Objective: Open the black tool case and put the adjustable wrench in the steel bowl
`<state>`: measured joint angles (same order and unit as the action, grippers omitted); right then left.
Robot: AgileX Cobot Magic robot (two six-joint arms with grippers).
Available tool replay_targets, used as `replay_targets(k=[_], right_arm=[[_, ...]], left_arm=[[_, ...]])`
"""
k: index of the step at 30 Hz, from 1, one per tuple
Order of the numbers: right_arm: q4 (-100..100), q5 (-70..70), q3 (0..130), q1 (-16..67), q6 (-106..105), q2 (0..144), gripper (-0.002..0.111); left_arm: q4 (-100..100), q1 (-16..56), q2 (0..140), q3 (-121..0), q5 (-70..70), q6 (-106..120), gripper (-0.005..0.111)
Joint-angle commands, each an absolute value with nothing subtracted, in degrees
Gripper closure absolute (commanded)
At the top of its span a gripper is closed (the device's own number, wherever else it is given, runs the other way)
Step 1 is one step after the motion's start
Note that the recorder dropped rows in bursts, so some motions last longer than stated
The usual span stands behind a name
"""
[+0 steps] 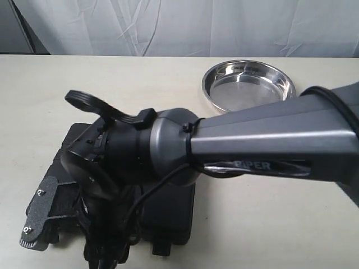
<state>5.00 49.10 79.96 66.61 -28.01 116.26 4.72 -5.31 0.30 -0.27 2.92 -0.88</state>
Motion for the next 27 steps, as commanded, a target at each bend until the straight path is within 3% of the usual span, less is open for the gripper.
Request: replay_targets(k=[1, 3, 7, 27], right_arm=[[4.2, 47.5, 80.3, 66.7, -28.0, 118.4, 0.06], [4.2, 47.6, 80.3, 66.7, -28.0, 118.8, 0.068], [4.2, 47.8, 80.3, 66.7, -28.0, 118.8, 0.107], [3.1, 48.8, 80.4, 66.7, -28.1, 117.3, 0.108]], left_arm=[[4.8, -5.0, 0.0, 0.0, 2.8, -0.9, 0.107], [4.8, -5.0, 0.0, 0.0, 2.8, -0.9, 0.107], [4.8, -5.0, 0.0, 0.0, 2.8, -0.9, 0.107], [4.8, -5.0, 0.0, 0.0, 2.9, -0.9, 0.107]])
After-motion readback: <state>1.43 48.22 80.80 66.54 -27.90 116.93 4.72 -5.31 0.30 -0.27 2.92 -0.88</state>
